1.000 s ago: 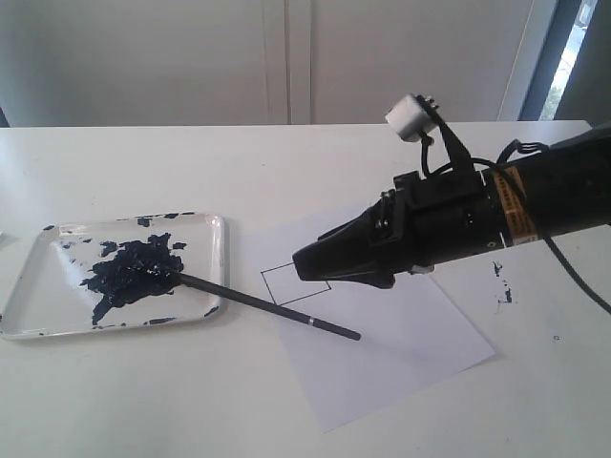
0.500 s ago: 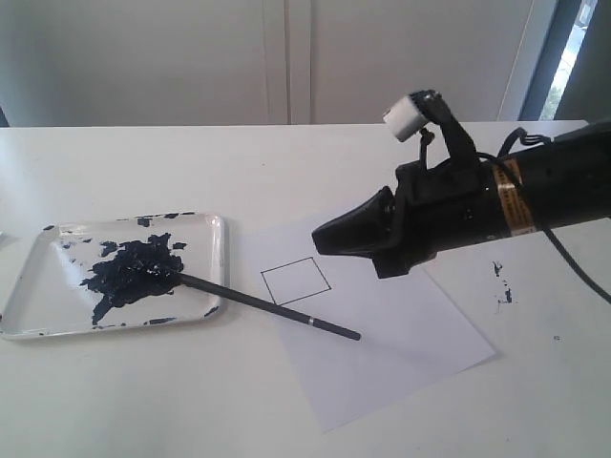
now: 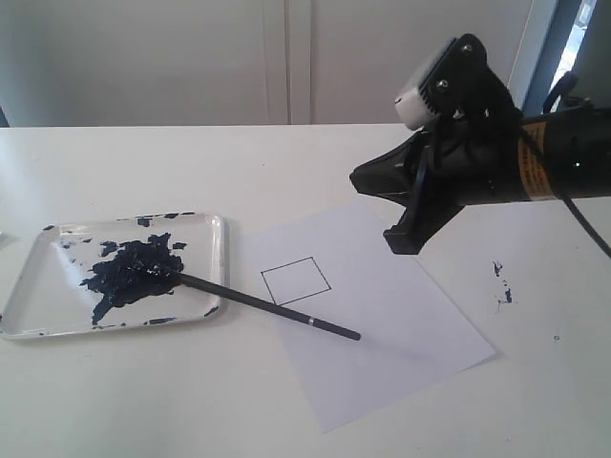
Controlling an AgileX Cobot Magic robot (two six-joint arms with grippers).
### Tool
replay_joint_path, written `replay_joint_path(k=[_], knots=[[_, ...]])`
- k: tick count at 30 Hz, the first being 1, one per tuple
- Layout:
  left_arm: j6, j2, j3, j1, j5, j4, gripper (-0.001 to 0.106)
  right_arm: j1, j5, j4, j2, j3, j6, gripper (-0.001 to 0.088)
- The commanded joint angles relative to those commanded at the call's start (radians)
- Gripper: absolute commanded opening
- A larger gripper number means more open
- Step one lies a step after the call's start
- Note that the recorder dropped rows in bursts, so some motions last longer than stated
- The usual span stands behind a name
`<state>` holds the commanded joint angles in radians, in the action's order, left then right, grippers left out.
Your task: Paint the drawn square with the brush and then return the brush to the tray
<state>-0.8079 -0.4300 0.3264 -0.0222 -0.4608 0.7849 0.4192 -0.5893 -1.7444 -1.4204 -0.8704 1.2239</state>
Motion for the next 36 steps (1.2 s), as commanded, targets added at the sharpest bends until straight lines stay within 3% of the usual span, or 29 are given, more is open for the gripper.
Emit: replay_joint_path(k=[6, 18, 26, 32, 36], knots=[[-0.003, 0.000, 0.000, 0.000, -0.022, -0.069, 0.000, 0.000, -0.036, 0.000, 0.000, 0.000, 0.012, 0.0000], [-0.003, 0.000, 0.000, 0.000, -0.018, -0.070, 0.000, 0.000, -0.063, 0.000, 0.000, 0.000, 0.025, 0.0000], [-0.003, 0.000, 0.000, 0.000, -0.018, -0.070, 0.000, 0.000, -0.017, 0.000, 0.002, 0.002, 0.223, 0.0000], [-0.003, 0.000, 0.000, 0.000, -0.018, -0.070, 0.000, 0.000, -0.034, 0.000, 0.007, 0.000, 0.203, 0.0000], [-0.003, 0.000, 0.000, 0.000, -0.018, -0.070, 0.000, 0.000, -0.036, 0.066, 0.016, 0.000, 0.052, 0.0000]])
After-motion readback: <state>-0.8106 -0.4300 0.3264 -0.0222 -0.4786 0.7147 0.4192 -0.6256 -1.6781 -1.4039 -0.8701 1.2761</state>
